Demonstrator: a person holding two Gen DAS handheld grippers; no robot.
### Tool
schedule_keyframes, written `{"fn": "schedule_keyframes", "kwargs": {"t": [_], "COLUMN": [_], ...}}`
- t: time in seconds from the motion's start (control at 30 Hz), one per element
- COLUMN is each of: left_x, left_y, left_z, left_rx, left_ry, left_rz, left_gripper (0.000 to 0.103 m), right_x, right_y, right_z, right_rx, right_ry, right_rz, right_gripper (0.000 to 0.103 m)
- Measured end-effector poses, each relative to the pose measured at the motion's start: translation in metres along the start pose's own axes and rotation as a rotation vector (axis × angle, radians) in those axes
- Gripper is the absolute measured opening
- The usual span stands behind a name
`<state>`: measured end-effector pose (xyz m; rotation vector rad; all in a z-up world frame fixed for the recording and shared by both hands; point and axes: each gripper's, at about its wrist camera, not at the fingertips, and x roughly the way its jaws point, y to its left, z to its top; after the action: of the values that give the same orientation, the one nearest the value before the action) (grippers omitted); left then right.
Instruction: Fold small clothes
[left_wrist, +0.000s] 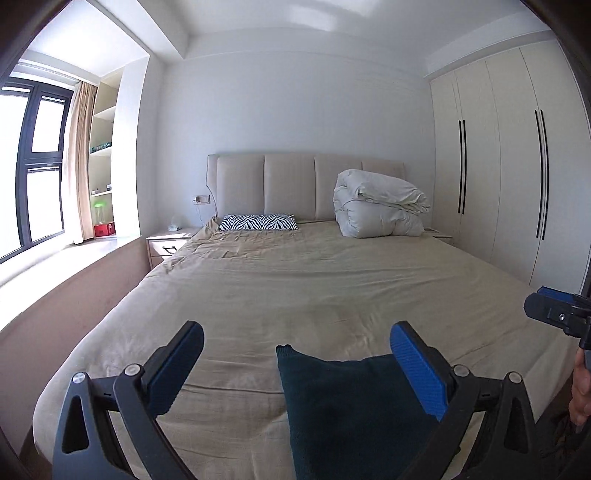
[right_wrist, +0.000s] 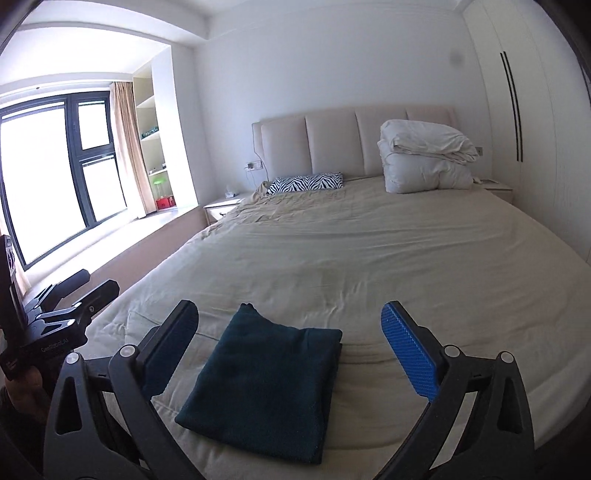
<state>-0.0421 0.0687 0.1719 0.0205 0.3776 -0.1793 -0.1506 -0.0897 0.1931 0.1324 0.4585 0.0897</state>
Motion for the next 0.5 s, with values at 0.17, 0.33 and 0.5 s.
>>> {"fn": "schedule_keyframes", "kwargs": {"t": [0.17, 0.33, 0.5], "left_x": [0.035, 0.062, 0.078], "left_y": [0.000, -0.003, -0.003], "left_z": [-0.030, -0.065, -0.088], "left_rx": [-0.035, -0.034, -0.060], "left_ry": [0.212, 0.359, 0.440], "left_rz": [0.013, 0.043, 0.047], "left_gripper": [0.103, 0.103, 0.103], "right_x": [0.029, 0.058, 0.074], "right_y": [-0.005, -0.012, -0.014], "right_z": [-0.029, -0.059, -0.074], "right_rx": [0.059, 0.053, 0.060], "right_ry": [0.142, 0.230, 0.276], "right_rz": [-0.022, -0.134, -0.180], "right_gripper": [0.101, 0.101, 0.101]}}
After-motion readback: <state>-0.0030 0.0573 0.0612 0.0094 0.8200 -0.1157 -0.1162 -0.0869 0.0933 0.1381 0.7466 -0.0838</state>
